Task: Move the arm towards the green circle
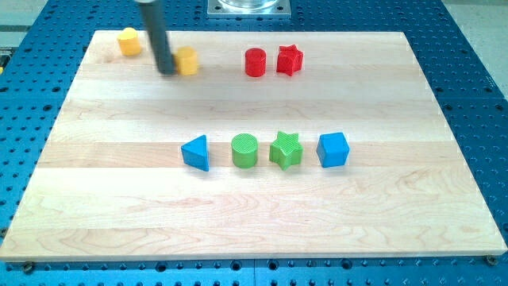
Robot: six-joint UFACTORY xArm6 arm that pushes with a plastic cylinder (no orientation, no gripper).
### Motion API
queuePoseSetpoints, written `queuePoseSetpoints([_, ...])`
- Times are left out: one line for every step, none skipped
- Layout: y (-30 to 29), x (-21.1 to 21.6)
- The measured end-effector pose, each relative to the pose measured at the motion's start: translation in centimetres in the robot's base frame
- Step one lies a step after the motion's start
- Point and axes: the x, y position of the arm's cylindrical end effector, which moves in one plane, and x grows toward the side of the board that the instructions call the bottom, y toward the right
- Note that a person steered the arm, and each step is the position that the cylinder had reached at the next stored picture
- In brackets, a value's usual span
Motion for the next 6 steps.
queuePoseSetpoints([4.1,1.3])
queuePoseSetpoints([5.8,6.7])
queuePoseSetpoints([18.7,11.8])
queuePoseSetpoints([31.9,16.2])
queuePoseSetpoints([30.7,24.5])
queuePoseSetpoints([19.8,25.6])
